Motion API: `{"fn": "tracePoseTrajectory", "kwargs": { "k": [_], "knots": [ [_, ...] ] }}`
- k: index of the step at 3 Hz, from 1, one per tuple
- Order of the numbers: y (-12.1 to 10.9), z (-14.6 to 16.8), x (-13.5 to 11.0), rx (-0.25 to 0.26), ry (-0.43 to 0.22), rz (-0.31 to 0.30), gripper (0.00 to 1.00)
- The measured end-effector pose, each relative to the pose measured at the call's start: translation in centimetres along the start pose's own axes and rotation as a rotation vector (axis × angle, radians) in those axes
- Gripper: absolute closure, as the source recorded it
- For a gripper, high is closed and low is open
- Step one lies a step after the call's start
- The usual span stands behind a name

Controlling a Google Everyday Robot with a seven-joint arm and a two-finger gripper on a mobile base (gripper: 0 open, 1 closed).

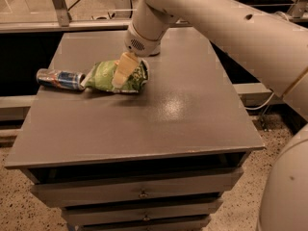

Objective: Move green jalapeno chip bag near redbull can

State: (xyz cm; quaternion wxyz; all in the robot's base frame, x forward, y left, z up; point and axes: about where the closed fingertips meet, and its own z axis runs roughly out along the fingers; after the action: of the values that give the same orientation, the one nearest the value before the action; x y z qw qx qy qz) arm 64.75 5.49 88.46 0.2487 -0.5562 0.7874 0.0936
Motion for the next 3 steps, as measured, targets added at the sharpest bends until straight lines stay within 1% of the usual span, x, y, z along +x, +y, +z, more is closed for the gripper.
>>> {"fn": "tracePoseTrajectory", "kwargs": {
  "k": [1,2,3],
  "knots": [
    [0.1,-1.5,0.6,0.013,-0.022,-0.003,0.00],
    [1.3,-5.0,2.2,0.037,-0.105,-0.025,0.00],
    [2.9,-8.1,4.5,0.063,-0.239,-0.044,0.00]
  ]
}}
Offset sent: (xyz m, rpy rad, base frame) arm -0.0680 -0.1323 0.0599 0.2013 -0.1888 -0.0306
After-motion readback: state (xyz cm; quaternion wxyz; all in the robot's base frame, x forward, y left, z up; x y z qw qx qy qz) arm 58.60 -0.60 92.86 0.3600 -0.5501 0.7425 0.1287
